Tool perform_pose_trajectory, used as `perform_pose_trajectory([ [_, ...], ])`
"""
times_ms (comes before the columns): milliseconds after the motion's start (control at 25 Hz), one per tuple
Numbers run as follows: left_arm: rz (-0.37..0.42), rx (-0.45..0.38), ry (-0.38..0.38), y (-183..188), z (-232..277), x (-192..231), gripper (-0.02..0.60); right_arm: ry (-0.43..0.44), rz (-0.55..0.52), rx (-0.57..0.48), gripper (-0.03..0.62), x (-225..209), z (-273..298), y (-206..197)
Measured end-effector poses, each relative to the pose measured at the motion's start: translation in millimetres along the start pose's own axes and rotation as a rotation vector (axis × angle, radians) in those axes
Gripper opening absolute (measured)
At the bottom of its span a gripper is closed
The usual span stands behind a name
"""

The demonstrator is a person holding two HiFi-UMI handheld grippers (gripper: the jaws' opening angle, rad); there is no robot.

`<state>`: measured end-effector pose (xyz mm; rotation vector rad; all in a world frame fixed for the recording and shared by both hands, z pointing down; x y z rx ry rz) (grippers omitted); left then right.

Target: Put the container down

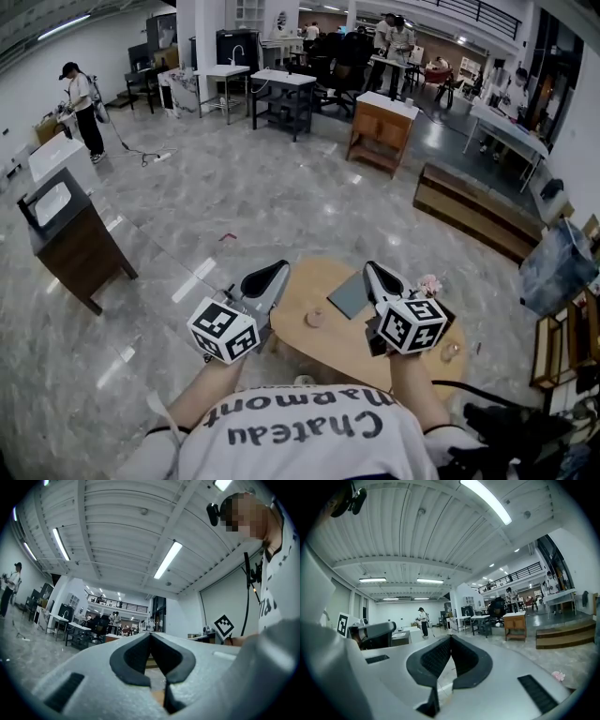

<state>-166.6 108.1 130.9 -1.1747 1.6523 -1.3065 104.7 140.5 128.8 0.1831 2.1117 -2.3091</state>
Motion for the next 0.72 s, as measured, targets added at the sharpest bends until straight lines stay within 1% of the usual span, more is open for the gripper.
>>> perform_pose_trajectory([
  [240, 0.008, -0.007, 0.005, 4.7, -0.6, -6.2, 0.014, -0.002, -0.033, 0.000, 0.012, -1.5, -4.5, 6.0],
  [480, -0.005, -0.015, 0.020, -0.8, 0.4, -6.5, 0.014, -0.001, -0.035, 0.016, 0.013, -8.0, -2.2, 3.4],
  [720, -0.011, -0.022, 0.014, -4.8, 3.0, -15.2, 0.014, 0.003, -0.036, 0.020, 0.012, -13.9, -8.9, -2.2],
])
Point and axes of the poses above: the fingertips, and each gripper's own axes: z forward along the fingers, x to its left, y out of its top, the point moved 9 cm from there along -z, backward along the fingers, and after that the axes turned 15 degrees about -y, right-handed, at the moved point
